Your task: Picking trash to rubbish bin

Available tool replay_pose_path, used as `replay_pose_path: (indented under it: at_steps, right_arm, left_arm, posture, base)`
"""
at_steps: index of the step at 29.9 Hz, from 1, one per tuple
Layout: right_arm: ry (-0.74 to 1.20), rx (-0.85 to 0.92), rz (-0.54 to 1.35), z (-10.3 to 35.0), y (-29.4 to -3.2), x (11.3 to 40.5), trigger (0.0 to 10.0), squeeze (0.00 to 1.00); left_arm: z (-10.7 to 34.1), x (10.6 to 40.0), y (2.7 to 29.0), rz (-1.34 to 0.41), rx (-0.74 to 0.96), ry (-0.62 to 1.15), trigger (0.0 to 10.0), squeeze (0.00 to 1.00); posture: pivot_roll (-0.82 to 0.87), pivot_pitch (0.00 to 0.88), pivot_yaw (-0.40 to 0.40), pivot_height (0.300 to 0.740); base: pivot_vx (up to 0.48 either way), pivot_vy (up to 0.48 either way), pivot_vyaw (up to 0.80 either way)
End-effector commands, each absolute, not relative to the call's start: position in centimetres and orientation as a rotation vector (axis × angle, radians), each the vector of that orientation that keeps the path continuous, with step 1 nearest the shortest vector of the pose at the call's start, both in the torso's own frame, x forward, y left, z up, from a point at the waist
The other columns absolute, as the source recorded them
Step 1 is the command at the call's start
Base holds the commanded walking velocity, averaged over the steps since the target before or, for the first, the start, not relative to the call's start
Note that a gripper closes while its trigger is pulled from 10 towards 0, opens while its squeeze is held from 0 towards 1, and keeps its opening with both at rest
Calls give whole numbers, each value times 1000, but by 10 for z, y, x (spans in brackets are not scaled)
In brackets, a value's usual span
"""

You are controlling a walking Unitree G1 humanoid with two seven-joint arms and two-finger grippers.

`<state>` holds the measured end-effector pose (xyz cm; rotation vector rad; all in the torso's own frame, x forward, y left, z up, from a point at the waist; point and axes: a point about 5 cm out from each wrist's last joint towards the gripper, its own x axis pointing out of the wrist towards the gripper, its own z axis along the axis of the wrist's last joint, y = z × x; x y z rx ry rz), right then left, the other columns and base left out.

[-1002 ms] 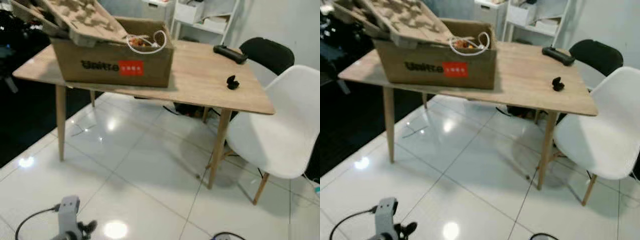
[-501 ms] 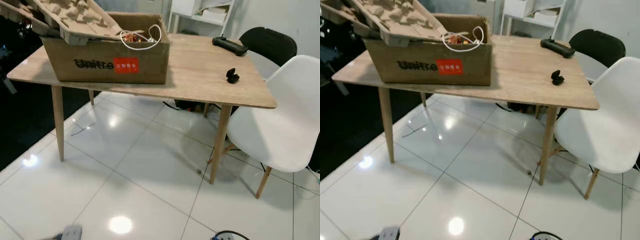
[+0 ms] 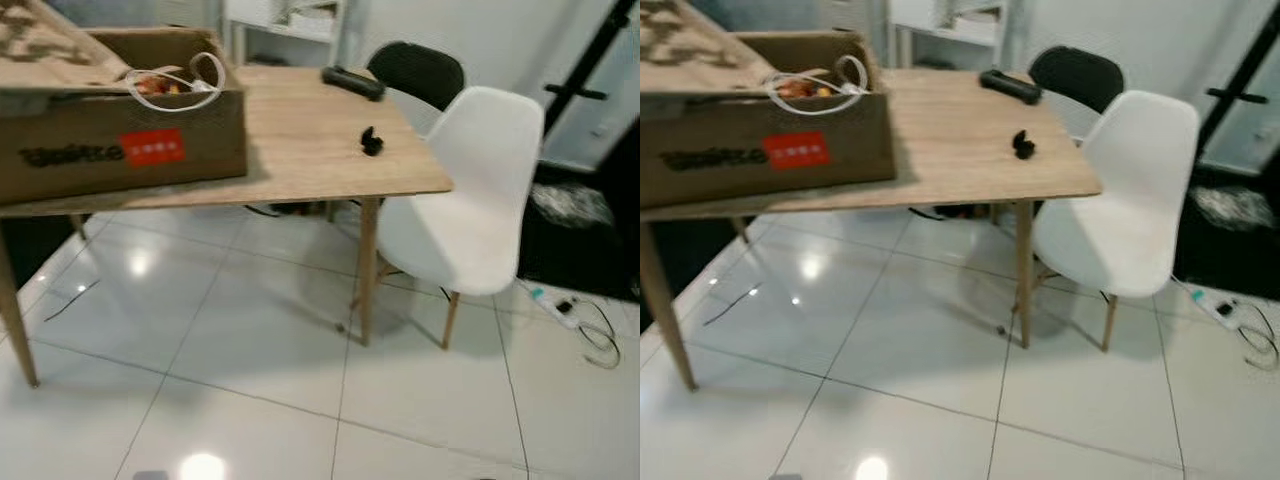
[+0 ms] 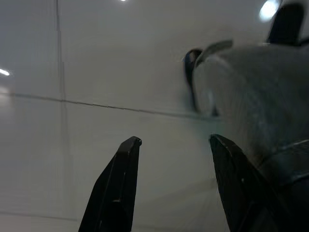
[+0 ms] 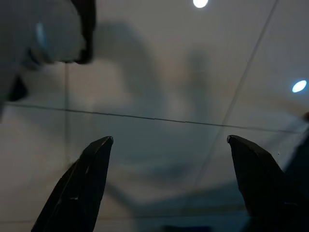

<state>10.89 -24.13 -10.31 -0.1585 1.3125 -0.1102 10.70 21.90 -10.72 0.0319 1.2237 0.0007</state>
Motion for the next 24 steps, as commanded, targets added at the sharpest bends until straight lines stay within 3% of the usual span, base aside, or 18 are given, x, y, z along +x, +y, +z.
replay_pose_path:
  at_steps: [1, 7, 16, 24]
  right_arm:
    - [1326, -171, -120, -104, -239, 107, 10000, 0]
    - [1311, -169, -95, -106, -217, 119, 10000, 0]
    - [1305, -170, -83, -106, -208, 125, 10000, 0]
    - [1329, -195, -107, -103, -242, 109, 10000, 0]
  left_arm:
    - [-110, 102, 214, -41, 83, 1254, 10000, 0]
    - [-111, 98, 212, -115, 199, 1278, 10000, 0]
    - [-113, 93, 209, -150, 236, 1295, 10000, 0]
    - [-114, 89, 206, -188, 269, 1307, 10000, 0]
  posture:
    - [76, 85, -19, 740]
    - [79, 85, -23, 740]
    - [81, 88, -21, 740]
    - [79, 79, -17, 740]
  base:
    - [0, 0, -800]
    - [0, 0, -800]
    - [0, 0, -800]
    - [0, 0, -789]
